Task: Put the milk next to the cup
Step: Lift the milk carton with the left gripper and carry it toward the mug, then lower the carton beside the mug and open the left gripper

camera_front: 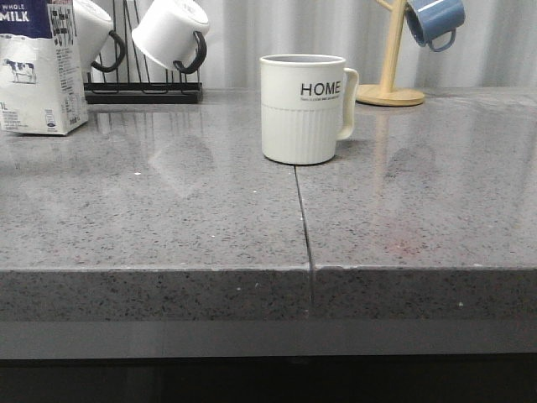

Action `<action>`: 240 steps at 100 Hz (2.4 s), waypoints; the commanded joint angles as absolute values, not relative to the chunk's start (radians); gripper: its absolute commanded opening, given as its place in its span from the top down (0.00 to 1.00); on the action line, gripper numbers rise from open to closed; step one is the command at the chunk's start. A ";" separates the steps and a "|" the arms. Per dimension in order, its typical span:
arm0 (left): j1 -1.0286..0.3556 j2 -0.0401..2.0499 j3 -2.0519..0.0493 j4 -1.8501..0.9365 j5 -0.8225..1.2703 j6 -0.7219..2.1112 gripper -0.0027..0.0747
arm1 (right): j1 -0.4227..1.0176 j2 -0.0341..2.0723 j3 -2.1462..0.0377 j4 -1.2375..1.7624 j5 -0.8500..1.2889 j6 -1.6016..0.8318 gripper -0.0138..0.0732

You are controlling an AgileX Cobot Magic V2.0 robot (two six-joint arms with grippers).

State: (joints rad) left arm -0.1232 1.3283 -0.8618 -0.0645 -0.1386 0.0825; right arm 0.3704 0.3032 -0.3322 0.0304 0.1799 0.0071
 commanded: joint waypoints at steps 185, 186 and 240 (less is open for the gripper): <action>-0.507 1.503 -1.062 -0.158 -0.413 0.077 0.58 | 0.370 0.310 -0.358 0.024 0.107 0.000 0.92; -0.507 1.509 -1.065 -0.158 -0.416 0.077 0.58 | 0.370 0.310 -0.358 0.024 0.107 0.000 0.92; -0.604 1.609 -1.077 -0.169 -0.421 0.075 0.58 | 0.370 0.310 -0.358 0.024 0.107 0.000 0.92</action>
State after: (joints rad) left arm -0.5897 1.6397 -1.0417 -0.1624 -0.3233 0.0825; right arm 0.3704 0.3032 -0.3322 0.0304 0.1799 0.0071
